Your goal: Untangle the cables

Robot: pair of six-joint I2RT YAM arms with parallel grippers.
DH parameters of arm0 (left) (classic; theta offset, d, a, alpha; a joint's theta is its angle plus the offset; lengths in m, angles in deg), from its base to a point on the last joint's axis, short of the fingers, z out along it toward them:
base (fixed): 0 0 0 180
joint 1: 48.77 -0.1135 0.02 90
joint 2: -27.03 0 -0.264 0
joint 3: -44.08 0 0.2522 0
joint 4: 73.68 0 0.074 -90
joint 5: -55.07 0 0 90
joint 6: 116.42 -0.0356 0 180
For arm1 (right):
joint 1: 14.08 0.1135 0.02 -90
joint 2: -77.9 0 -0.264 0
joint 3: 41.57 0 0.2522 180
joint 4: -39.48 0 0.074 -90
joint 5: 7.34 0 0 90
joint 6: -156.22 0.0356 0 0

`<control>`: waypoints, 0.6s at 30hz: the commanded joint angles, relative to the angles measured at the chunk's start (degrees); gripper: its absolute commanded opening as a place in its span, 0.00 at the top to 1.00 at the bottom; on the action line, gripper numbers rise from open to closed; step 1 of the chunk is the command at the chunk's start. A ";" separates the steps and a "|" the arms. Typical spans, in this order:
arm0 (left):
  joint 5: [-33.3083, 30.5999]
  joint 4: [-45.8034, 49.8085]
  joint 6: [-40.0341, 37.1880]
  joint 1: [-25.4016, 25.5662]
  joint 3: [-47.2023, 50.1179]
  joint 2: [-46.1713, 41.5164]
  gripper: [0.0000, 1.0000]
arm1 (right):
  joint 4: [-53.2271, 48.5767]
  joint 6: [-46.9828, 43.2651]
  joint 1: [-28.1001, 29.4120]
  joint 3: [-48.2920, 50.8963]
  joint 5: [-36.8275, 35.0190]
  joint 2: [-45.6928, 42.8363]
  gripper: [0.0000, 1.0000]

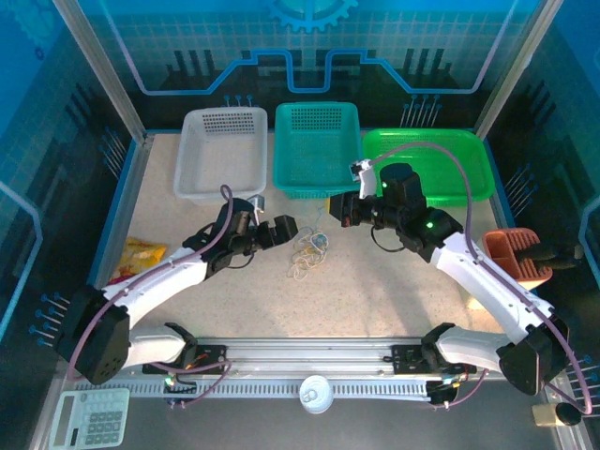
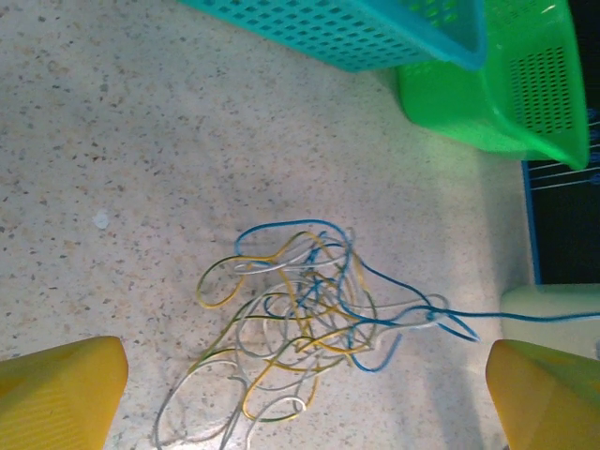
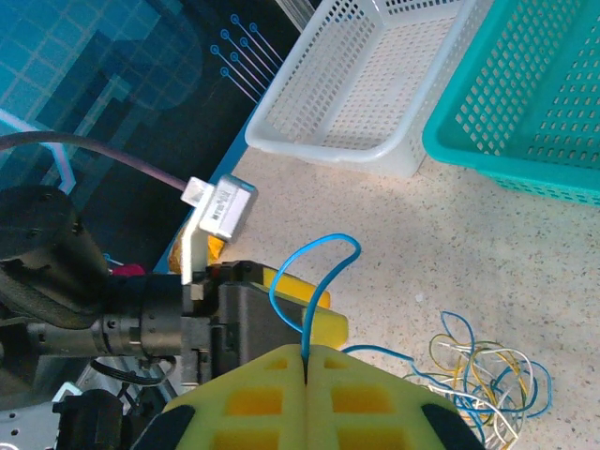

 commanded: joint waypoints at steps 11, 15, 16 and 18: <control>15.41 -14.10 -1.49 -2.65 -1.81 -4.41 0.31 | 2.70 -0.72 -1.36 1.89 1.98 0.99 1.00; 17.50 -16.11 -3.05 -2.65 -2.52 -2.25 0.39 | 2.71 -0.59 -1.54 2.21 2.16 1.05 1.00; 17.66 -16.88 -3.12 -2.69 -2.49 -1.83 0.40 | 2.78 -0.59 -1.57 2.37 2.28 0.97 1.00; 17.94 -18.30 -3.08 -2.66 -2.47 -1.18 0.41 | 2.83 -0.42 -1.54 2.68 2.25 0.91 1.00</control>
